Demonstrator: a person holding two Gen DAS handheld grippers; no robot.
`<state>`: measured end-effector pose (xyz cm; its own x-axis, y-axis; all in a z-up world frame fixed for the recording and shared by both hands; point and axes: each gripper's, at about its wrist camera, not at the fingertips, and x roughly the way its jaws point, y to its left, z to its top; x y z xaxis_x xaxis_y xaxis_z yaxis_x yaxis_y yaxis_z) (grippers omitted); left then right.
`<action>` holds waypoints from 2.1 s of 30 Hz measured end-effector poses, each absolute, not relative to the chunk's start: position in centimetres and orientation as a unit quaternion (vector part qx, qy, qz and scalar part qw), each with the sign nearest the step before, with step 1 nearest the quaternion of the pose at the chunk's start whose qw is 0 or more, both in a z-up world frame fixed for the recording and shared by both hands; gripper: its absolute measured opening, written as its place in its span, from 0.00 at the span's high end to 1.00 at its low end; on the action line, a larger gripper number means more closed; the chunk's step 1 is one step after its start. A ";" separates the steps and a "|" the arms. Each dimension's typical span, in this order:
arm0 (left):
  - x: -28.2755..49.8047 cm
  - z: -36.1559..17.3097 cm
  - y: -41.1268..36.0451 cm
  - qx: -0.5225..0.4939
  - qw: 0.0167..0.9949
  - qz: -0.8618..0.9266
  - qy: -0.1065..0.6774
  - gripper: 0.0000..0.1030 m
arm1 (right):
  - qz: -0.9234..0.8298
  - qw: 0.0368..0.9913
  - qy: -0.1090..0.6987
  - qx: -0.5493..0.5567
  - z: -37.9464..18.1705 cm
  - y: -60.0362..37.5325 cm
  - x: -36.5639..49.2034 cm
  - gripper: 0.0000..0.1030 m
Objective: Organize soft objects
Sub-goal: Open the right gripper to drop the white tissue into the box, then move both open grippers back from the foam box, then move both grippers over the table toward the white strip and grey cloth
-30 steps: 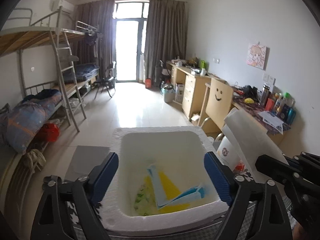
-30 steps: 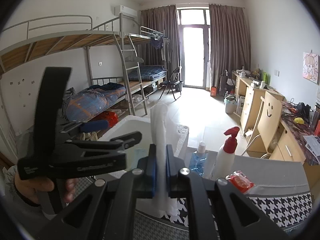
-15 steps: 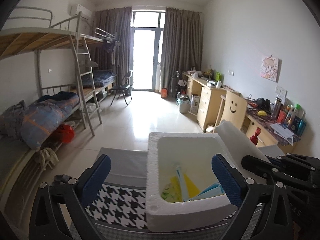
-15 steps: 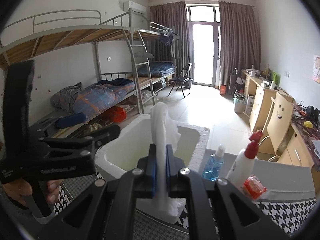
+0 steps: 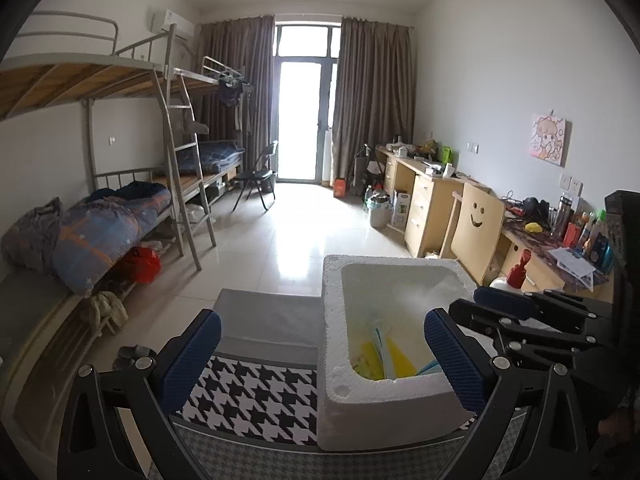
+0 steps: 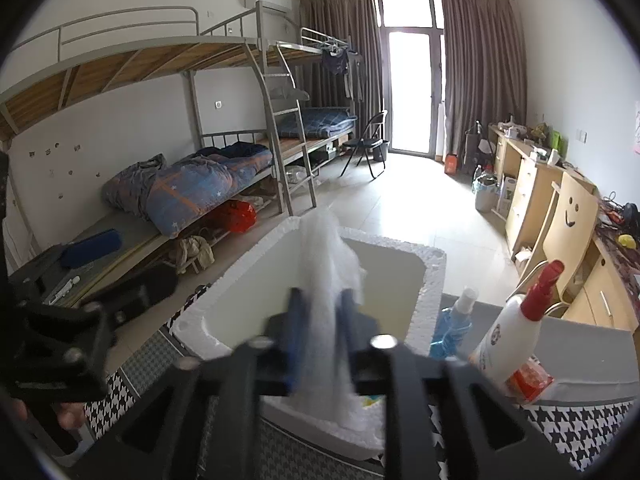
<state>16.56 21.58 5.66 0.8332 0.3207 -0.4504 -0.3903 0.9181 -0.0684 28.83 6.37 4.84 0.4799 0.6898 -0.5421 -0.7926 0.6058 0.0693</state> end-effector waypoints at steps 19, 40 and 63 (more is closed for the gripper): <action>15.4 6.3 20.3 -0.077 0.959 0.174 0.210 0.01 | 0.420 0.873 0.234 -0.081 6.5 3.8 26.7 0.20; 12.6 7.7 15.0 -0.051 0.971 0.145 0.186 0.01 | 0.387 0.898 0.201 -0.050 7.8 -2.6 23.3 0.10; 9.2 8.0 10.0 -0.039 0.981 0.100 0.164 0.01 | 0.365 0.914 0.177 -0.028 7.1 -8.6 19.1 0.07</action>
